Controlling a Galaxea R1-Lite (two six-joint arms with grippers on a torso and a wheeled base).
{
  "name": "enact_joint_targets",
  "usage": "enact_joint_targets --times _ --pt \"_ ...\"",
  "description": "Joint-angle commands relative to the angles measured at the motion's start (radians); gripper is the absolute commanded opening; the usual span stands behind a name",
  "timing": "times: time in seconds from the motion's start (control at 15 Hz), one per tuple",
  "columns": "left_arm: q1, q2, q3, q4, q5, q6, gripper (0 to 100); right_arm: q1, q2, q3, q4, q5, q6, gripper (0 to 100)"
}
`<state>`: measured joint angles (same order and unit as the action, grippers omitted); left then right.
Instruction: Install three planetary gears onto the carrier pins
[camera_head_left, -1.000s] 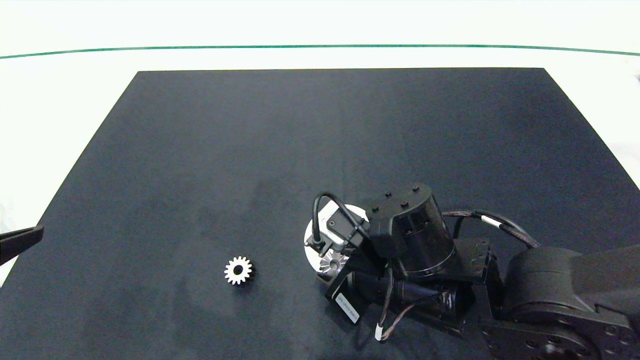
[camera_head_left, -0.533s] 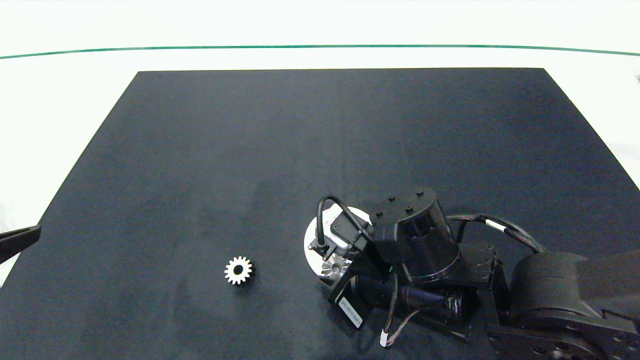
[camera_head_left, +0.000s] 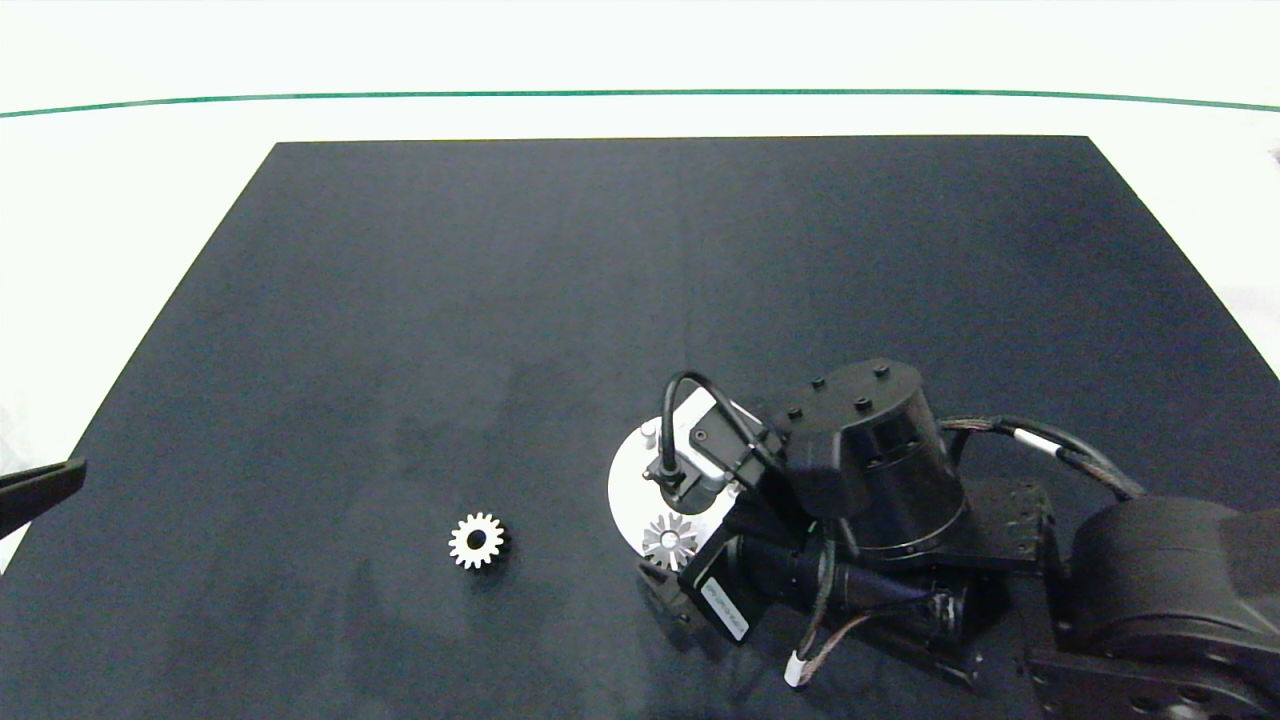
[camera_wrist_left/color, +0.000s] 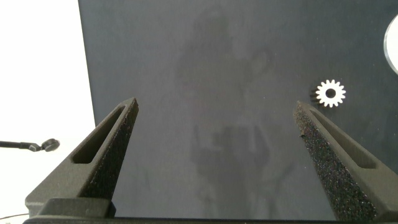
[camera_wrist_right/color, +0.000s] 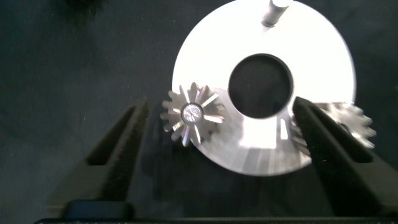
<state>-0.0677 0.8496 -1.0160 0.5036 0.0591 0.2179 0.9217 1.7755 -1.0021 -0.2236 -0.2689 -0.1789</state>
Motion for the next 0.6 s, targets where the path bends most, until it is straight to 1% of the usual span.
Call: enact_joint_targets --times 0.07,0.13,0.27,0.33,0.4,0.47,0.53,0.6 --pt "-0.004 0.002 0.083 0.006 -0.001 0.0 100 0.003 -0.327 0.155 0.003 -0.015 -0.014 100" --pt "-0.011 -0.003 0.112 0.007 -0.002 0.0 100 -0.006 -0.409 0.188 0.004 -0.015 -0.017 100" --pt "-0.034 -0.007 0.131 0.004 -0.007 -0.012 100 -0.038 -0.51 0.227 0.004 -0.013 -0.017 100" --pt "-0.089 -0.007 0.131 0.004 -0.007 -0.009 100 -0.041 -0.531 0.234 0.003 -0.012 -0.017 100" --pt "-0.169 -0.006 0.142 0.004 -0.005 -0.003 100 -0.041 -0.55 0.25 0.0 -0.012 -0.008 100" --pt "-0.224 -0.001 0.163 0.0 -0.001 -0.002 100 -0.041 -0.57 0.266 -0.002 -0.009 -0.013 100" --pt "-0.247 0.02 0.175 -0.017 -0.001 -0.002 100 -0.043 -0.582 0.266 -0.006 -0.012 -0.016 100" --pt "-0.248 0.072 0.191 -0.051 -0.001 -0.003 100 -0.04 -0.613 0.269 0.001 -0.01 -0.019 100"
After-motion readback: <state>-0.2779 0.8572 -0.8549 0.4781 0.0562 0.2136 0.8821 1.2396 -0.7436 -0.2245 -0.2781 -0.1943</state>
